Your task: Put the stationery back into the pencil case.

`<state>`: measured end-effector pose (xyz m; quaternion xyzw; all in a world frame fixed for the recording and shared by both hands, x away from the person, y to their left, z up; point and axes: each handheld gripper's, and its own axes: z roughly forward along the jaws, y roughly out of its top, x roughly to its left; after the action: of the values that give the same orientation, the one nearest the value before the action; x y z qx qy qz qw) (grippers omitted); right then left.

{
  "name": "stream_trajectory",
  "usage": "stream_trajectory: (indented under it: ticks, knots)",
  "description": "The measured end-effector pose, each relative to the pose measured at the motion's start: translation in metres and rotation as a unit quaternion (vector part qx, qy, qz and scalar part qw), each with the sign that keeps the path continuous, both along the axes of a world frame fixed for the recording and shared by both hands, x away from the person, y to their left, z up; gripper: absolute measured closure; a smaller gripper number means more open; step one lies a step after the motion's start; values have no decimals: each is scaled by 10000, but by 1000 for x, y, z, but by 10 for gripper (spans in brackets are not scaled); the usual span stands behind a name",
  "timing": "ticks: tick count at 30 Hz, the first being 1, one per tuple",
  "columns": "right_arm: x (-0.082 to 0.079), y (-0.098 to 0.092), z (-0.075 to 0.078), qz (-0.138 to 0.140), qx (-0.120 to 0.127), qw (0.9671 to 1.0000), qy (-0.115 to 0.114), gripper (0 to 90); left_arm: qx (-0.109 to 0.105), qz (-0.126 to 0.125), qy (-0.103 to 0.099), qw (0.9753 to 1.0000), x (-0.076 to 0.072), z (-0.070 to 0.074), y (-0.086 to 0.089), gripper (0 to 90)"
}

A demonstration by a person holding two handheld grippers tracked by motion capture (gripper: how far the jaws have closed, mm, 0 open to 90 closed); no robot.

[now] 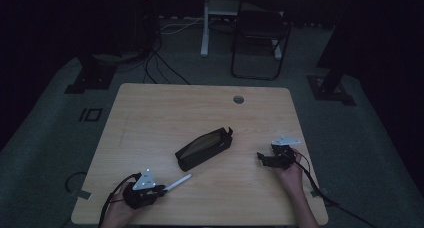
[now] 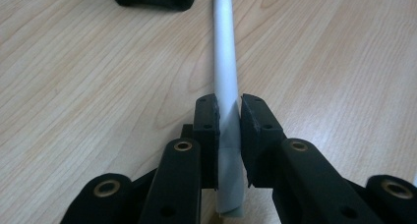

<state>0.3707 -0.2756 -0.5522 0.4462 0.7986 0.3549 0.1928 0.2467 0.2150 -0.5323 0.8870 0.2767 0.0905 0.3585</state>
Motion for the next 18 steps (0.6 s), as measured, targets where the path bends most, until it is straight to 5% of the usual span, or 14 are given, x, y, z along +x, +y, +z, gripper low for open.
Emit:
stream_trajectory:
  ticks: [18]
  knots:
    - [0,0,0,3,-2,10000,-1,225,-249,-32,-118,9996,-1,10,-1,787]
